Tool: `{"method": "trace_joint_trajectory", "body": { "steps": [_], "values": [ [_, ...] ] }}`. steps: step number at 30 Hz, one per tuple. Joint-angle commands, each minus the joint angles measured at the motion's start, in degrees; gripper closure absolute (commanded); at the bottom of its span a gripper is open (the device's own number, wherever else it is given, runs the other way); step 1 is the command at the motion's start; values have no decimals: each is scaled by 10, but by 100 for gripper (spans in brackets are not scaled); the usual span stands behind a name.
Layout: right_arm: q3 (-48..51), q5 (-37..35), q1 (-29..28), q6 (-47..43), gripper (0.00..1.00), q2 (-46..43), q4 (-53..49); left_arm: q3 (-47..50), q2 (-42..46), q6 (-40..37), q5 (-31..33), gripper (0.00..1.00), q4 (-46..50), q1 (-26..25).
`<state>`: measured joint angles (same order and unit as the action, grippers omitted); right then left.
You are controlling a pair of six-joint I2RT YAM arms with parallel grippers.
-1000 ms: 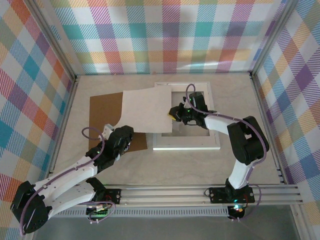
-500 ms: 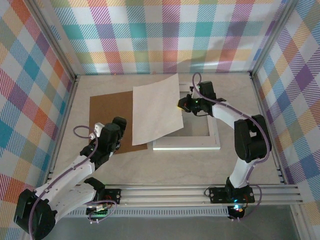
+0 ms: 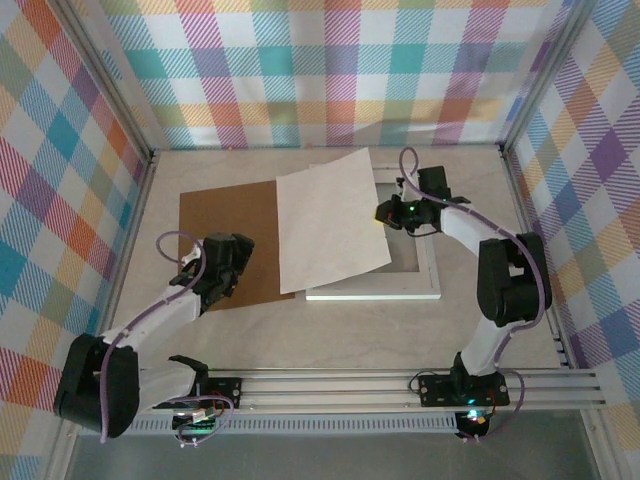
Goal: Put the photo into the frame
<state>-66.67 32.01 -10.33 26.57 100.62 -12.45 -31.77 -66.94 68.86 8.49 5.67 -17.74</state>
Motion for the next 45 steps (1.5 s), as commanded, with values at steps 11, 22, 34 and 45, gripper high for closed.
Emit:
{"method": "trace_joint_trajectory", "body": {
  "steps": [11,22,34,45],
  "values": [
    [44,-24,63,-114,100,-73,-64,-56,-52,-62,-73,0,-44,11],
    [38,-48,97,-139,100,-75,-82,-63,-70,-73,-95,0,-44,12],
    [26,-53,108,-156,100,-68,-105,-71,-80,-83,-109,0,-37,15],
    [2,-55,109,-193,100,-60,-113,-74,-90,-86,-117,0,-39,16]
  ]
}}
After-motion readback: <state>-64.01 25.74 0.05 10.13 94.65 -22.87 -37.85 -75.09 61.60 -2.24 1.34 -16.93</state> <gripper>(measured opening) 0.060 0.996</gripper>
